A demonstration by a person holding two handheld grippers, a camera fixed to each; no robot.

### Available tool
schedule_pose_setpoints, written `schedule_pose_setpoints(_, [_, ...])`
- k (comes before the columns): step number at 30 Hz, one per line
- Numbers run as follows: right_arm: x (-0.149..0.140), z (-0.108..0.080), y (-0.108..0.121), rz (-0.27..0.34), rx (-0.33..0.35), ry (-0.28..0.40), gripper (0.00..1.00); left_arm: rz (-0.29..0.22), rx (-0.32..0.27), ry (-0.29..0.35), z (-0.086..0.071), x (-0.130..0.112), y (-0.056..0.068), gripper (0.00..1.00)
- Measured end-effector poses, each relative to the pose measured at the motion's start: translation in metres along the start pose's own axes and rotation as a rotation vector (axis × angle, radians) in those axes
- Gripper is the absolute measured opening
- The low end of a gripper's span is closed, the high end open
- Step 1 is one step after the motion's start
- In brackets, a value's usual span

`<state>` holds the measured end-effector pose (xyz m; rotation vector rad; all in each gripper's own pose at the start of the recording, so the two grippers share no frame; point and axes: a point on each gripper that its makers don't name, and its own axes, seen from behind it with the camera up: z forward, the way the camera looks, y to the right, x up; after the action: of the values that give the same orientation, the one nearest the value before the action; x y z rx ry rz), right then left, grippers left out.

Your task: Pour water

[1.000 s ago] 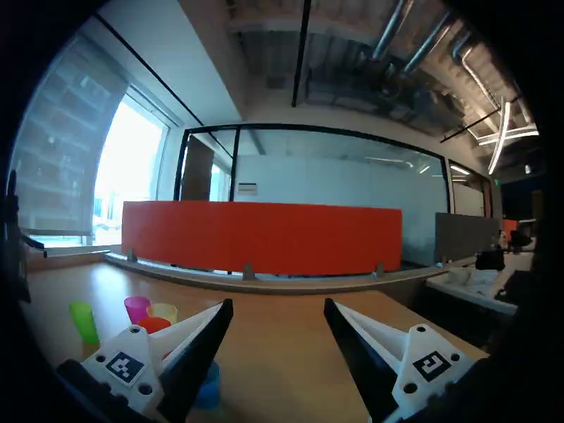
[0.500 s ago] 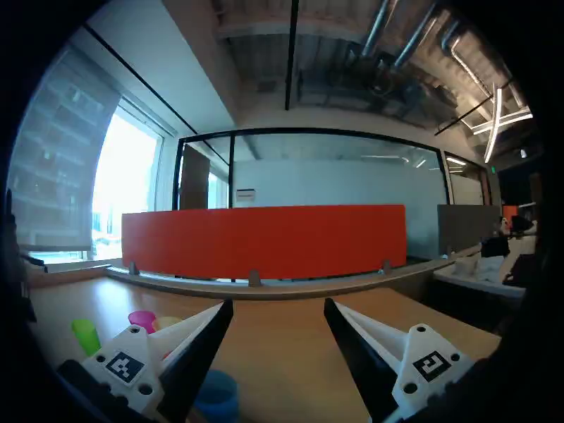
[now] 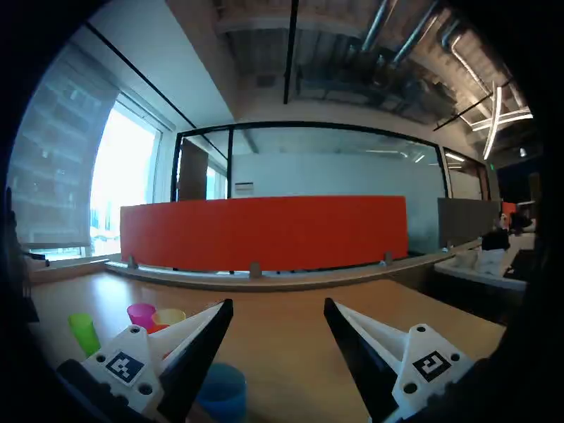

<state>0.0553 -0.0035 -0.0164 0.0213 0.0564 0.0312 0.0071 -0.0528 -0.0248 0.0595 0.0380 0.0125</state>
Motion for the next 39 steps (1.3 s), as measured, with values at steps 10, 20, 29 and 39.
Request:
schedule_pose_setpoints(10, [-0.003, 0.000, 0.003, -0.011, -0.017, -0.015, 1.00, 0.032, 0.043, 0.002, 0.012, -0.010, 0.004, 0.90])
schedule_pose_setpoints(20, [-0.001, 0.003, -0.006, -0.032, -0.013, -0.055, 1.00, 0.057, 0.102, 0.010, 0.017, -0.014, 0.001, 0.90])
schedule_pose_setpoints(29, [0.007, 0.005, -0.015, -0.053, -0.011, -0.061, 1.00, 0.027, 0.111, 0.013, 0.019, -0.023, 0.009, 0.90])
schedule_pose_setpoints(39, [0.010, 0.005, -0.015, -0.053, -0.017, -0.063, 1.00, 0.002, 0.107, 0.024, 0.022, -0.024, 0.023, 0.90])
